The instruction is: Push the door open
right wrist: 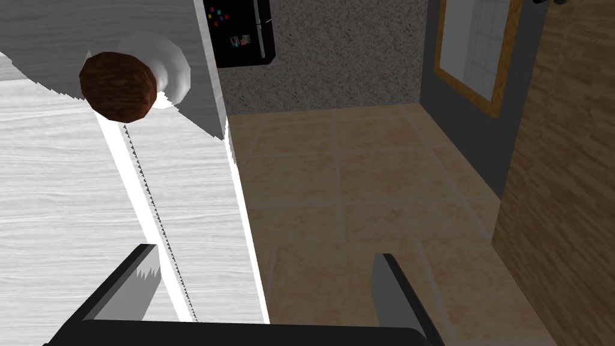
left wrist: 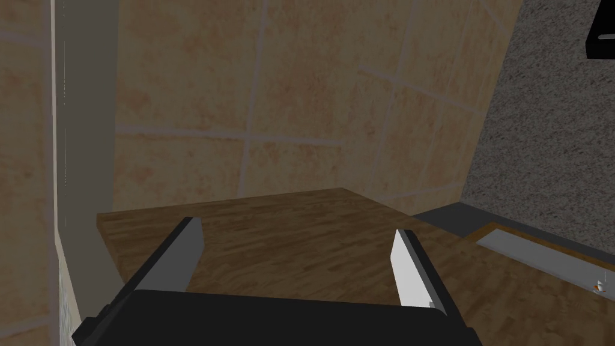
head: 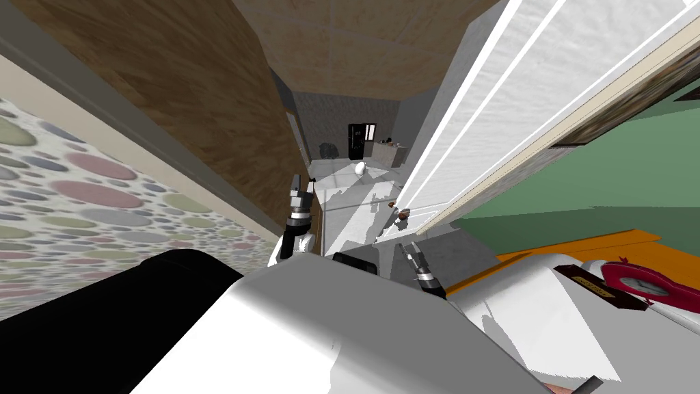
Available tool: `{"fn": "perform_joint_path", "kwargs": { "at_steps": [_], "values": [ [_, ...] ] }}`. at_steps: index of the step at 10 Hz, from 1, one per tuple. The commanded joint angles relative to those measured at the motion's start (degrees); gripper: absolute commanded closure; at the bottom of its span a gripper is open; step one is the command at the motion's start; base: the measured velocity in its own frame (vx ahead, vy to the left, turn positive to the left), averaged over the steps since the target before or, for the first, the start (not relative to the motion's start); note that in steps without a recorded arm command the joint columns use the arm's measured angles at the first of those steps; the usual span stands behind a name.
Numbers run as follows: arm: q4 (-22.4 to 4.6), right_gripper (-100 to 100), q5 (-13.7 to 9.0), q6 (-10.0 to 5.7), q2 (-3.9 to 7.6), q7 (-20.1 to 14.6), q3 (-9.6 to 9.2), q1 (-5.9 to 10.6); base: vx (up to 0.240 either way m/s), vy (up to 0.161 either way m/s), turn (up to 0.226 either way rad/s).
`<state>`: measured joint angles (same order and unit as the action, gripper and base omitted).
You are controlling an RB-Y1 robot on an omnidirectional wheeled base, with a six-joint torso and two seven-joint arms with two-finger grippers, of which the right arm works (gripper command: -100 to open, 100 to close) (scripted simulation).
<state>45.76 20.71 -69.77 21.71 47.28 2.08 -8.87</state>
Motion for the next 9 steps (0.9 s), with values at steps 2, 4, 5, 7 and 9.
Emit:
{"fn": "perform_joint_path", "kwargs": {
  "at_steps": [2,4,5,7,9],
  "values": [
    [-3.0,-100,1.1,-1.75,0.82,2.3,-0.03,0.29,0.130,-0.068,0.027],
    [-5.5,-100,1.8,-3.07,1.38,3.9,-0.04,0.82,0.122,-0.079,0.028],
    [-6.3,-100,2.0,-3.50,1.56,4.4,-0.04,0.99,0.093,-0.061,0.015],
    [-8.0,-100,2.5,-4.35,1.92,5.4,-0.05,1.33,0.065,-0.046,0.015],
    [-10.4,-100,3.2,-5.63,2.46,6.9,-0.05,1.83,0.097,-0.097,0.027]
  ]
}}
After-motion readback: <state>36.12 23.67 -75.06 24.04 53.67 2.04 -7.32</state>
